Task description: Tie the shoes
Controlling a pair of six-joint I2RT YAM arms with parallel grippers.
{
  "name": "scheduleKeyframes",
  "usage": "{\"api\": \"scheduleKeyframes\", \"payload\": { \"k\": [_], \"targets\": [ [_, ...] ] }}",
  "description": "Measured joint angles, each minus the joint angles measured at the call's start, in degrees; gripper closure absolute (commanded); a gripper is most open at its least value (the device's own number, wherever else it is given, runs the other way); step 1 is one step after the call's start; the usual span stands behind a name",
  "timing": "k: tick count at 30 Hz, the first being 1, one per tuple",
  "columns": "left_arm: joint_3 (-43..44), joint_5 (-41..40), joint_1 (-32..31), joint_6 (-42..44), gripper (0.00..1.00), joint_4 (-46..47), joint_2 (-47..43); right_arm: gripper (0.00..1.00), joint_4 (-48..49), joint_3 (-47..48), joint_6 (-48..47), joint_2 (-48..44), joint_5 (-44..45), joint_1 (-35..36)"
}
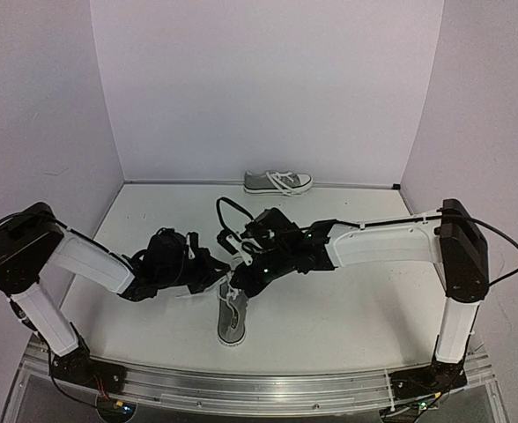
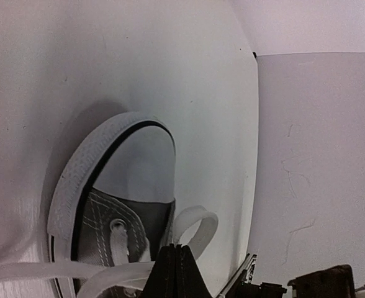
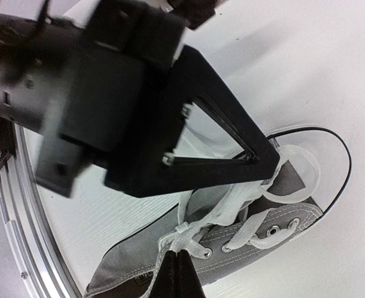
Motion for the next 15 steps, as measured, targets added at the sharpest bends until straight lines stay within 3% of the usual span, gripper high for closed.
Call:
{"api": "scheduleKeyframes", "payload": {
  "k": [6, 15],
  "targets": [
    [2.9, 2.3, 0.0, 5.7, 1.0, -11.2, -8.6, 1.0, 0.0, -0.3, 0.0, -0.1, 0.1, 0.0],
    [5.2, 7.4, 0.0, 9.7, 1.0, -23.4, -8.9, 1.0, 0.2, -0.5, -0.3, -0.3, 0.0, 0.0]
  ]
}}
